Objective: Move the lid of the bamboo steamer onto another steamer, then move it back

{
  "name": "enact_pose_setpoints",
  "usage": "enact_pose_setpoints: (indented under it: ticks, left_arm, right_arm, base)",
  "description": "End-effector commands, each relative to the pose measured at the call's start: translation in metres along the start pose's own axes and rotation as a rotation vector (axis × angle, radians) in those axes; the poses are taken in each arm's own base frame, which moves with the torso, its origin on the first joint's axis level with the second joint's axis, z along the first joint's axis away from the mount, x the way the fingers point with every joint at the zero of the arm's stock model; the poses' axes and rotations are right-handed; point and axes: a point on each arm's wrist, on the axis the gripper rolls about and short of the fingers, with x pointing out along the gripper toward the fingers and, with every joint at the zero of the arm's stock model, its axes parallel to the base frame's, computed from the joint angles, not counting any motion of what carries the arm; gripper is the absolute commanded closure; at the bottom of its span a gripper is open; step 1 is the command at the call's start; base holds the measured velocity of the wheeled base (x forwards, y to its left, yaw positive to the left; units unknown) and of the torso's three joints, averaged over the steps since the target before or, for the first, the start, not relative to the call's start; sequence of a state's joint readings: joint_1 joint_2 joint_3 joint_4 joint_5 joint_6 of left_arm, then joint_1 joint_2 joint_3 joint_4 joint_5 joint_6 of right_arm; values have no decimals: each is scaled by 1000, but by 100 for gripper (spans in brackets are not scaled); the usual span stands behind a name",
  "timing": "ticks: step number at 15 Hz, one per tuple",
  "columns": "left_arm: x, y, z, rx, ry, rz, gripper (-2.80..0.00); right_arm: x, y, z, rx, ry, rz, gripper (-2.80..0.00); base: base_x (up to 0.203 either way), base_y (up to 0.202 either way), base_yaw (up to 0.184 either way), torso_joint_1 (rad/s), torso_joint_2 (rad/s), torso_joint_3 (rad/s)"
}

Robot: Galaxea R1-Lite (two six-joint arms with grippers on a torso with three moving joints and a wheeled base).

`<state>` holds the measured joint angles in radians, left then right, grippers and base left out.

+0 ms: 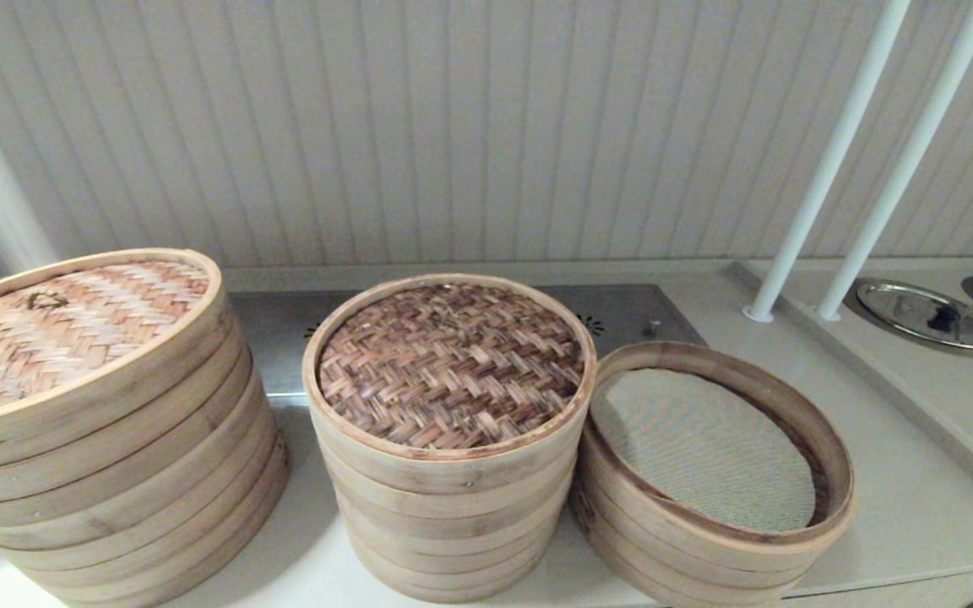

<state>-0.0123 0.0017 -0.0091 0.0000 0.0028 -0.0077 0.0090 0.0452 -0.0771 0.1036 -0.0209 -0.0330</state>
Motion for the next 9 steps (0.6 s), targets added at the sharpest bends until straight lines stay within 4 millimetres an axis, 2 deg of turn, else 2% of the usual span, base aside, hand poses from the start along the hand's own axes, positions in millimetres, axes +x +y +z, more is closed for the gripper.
enact_pose_setpoints:
  ticks: [1, 2, 9]
  left_arm:
    - [0, 0, 0, 0, 0, 0, 0]
    - [0, 0, 0, 0, 1, -1, 0]
    - [0, 0, 0, 0, 0, 0, 0]
  right_arm:
    - [2, 1, -12, 3, -27, 7, 0]
    - [3, 1, -9, 8, -85, 7, 0]
    - [4, 1, -12, 17, -67, 10, 0]
  base:
    - [0, 0, 0, 0, 0, 0]
    - [0, 0, 0, 0, 0, 0]
    - [0, 0, 0, 0, 0, 0]
